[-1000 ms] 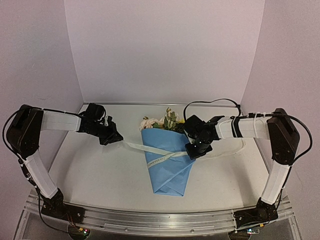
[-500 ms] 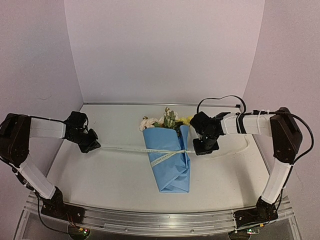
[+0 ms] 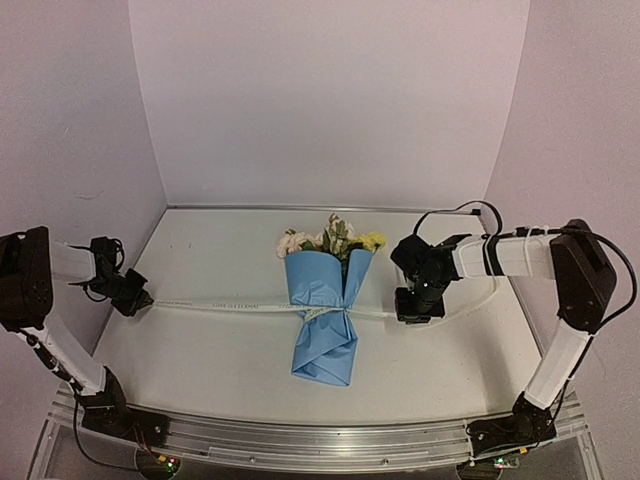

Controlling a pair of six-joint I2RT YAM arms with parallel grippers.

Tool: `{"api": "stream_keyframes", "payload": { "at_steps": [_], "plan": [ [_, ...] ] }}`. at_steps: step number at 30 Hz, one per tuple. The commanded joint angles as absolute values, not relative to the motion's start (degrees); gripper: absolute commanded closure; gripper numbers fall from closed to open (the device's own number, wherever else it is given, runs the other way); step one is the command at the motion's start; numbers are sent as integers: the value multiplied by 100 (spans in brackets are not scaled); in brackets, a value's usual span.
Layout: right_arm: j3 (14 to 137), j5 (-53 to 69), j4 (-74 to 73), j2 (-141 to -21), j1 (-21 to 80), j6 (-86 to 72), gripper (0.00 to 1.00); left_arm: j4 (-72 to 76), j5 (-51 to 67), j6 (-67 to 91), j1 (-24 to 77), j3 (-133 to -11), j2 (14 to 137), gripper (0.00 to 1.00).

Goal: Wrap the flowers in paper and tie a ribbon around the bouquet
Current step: Tie the ribbon around the folded bouquet.

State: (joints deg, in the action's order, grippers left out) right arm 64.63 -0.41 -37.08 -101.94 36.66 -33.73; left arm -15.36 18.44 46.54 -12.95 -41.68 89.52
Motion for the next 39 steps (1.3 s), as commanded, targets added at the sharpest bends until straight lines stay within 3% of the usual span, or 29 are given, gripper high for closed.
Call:
{"api": "stream_keyframes", "payload": {
  "at_steps": [1, 11, 15, 21, 25, 28, 30, 32, 39],
  "plan": [
    [6109, -553, -4436, -9778, 4074, -4002, 100, -1615, 1062, 4594, -2105, -4709, 8820, 100],
    [5320, -845, -4403, -9348, 3411, -4509, 100, -1776, 938, 4469, -2833, -5107, 8894, 100],
    [5649, -478, -4054, -9493, 3725, -4144, 100, -1470, 1760, 4419, -2500, -4929, 8969, 100],
    [5948, -420, -3867, -9685, 4171, -3896, 98, -1538, 1695, 4199, -1602, -4733, 8821, 97],
    [5834, -480, -3750, -9474, 4241, -3843, 66, -1664, 1646, 4060, -1444, -4754, 8579, 48],
    [5791, -578, -3734, -9198, 4309, -3621, 36, -1990, 1515, 4020, -1076, -4925, 8206, 30],
    [5783, -649, -3696, -9068, 4358, -3426, 24, -2146, 1460, 4224, -758, -4942, 7938, 26],
    [5801, -881, -3657, -8952, 4427, -3191, 19, -2154, 1396, 4632, -286, -4797, 7692, 21],
    [5718, -1355, -2849, -8881, 4739, -2272, 13, -1145, 963, 7600, 1741, -3621, 6908, 19]
  ]
}}
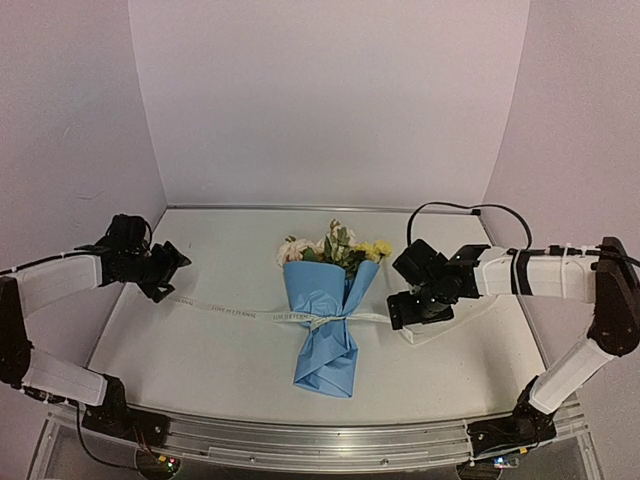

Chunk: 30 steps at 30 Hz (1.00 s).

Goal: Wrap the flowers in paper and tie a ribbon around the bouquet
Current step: Tie the ribbon around the folded bouquet.

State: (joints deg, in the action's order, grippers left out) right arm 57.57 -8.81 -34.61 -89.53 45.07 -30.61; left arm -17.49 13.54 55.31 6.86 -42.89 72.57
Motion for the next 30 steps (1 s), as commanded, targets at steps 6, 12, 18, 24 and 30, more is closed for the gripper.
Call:
{"api": "stream_keyframes", "payload": {
  "at_steps": [6, 12, 18, 24, 30],
  "plan": [
    [5674, -1656, -2449, -8894, 4879, -1721, 11, 893, 136, 10293, 3651, -2925, 7332, 16],
    [5568, -1750, -2324, -8775, 4882, -1565, 11, 3312, -789, 11629, 4819, -2893, 8746, 13],
    [5348, -1794, -2129, -8494, 4879, -1302, 11, 3991, -1003, 12086, 5257, -3595, 9943, 13],
    [5311, -1806, -2119, -8318, 4880, -1120, 11, 4380, -1207, 12329, 5371, -3885, 10550, 23],
    [5215, -1374, -1874, -8377, 4880, -699, 11, 4086, -1400, 12221, 5370, -3737, 10383, 50]
  ]
}}
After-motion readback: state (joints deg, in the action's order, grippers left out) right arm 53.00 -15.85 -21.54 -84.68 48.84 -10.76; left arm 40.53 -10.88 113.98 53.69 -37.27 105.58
